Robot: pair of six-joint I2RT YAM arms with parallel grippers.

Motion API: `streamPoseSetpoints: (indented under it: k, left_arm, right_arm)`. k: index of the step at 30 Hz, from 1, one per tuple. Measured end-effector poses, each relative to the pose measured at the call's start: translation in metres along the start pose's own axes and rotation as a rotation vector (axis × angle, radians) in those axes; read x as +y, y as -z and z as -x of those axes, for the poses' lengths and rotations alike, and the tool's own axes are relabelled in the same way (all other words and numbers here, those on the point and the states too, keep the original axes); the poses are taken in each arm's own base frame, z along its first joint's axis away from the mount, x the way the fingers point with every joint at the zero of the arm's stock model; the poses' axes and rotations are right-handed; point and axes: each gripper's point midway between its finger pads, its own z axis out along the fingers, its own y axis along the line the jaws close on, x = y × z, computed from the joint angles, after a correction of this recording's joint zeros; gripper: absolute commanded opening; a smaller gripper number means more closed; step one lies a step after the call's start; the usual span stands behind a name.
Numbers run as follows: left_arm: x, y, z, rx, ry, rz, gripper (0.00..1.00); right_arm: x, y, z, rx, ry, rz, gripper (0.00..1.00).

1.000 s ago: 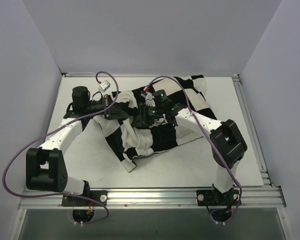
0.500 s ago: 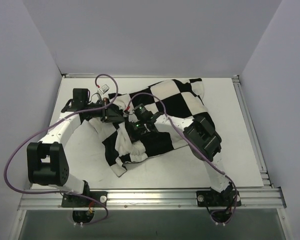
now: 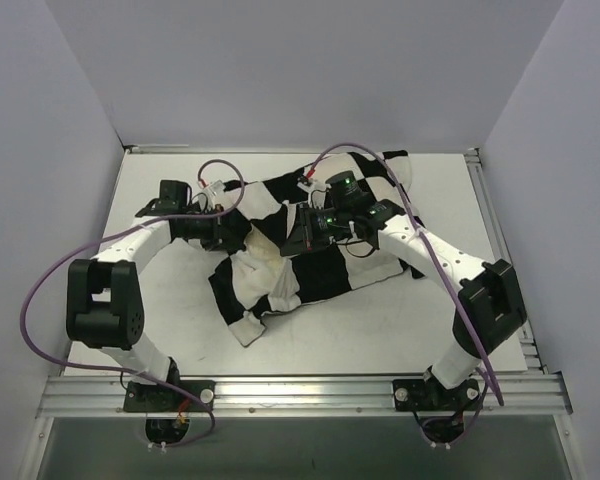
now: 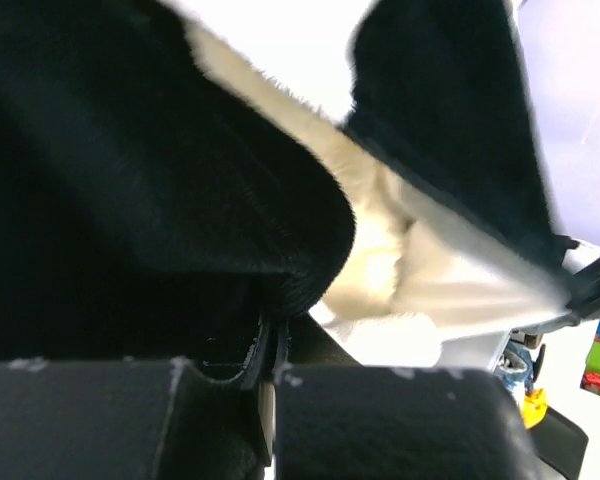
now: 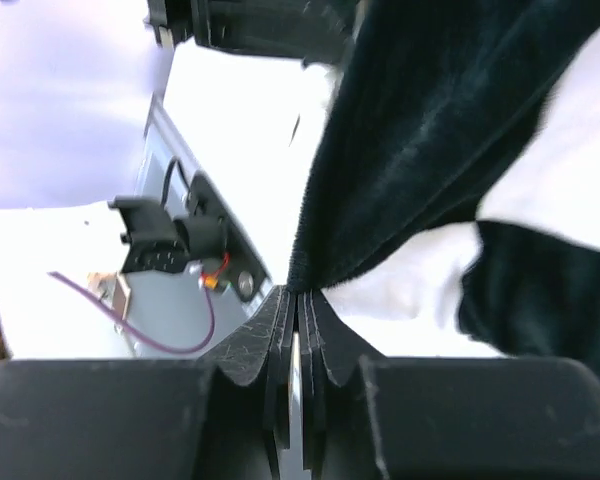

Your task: Put the pillow into the pillowcase

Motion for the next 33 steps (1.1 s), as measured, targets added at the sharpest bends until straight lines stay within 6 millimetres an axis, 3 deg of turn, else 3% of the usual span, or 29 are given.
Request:
streamPoseSetpoints:
  k: [3,7,11,12,15,20,23,27,30,33]
  left_arm:
    - [-0.017,-0.016,-0.002,0.011,-0.027,-0.031,0.00]
    - [-0.064,-0.053,-0.010,0.023,-0.094,-0.151,0.03]
    - [-0.088,-0.064,-0.017,0.029,-0.096,-0.237,0.54]
    - [-0.087,-0.060,-0.015,0.022,-0.083,-0.242,0.80]
    - [-0.075,-0.036,-0.005,-0.018,-0.049,-0.220,0.86]
    - [-0.040,0.043,0.019,-0.162,-0.040,-0.103,0.82]
    - [-0.028,0.071,0.014,-0.181,-0.061,-0.016,0.60]
    - [-0.035,0.065,-0.020,-0.077,-0.089,-0.038,0.45]
    - [-0.040,0.044,-0.053,0.025,-0.063,-0.085,0.37]
    - [-0.049,0.009,-0.089,0.139,-0.013,-0.136,0.34]
  right_arm:
    - [0.000,-0.007,-0.018,0.044,-0.026,0.021,0.00]
    - [0.008,-0.012,-0.030,0.073,-0.050,0.052,0.00]
    - [0.015,-0.012,-0.030,0.069,-0.049,0.080,0.00]
    - [0.014,-0.011,-0.030,0.067,-0.054,0.080,0.00]
    - [0.015,-0.010,-0.028,0.062,-0.060,0.083,0.00]
    - [0.022,-0.016,-0.027,0.054,-0.047,0.105,0.00]
    - [0.029,-0.037,-0.033,0.094,-0.035,0.127,0.00]
    - [0.019,-0.065,-0.035,0.128,-0.089,0.132,0.00]
    - [0.008,-0.060,-0.023,0.107,-0.151,0.128,0.00]
    - [0.006,-0.050,0.000,0.056,-0.177,0.152,0.00]
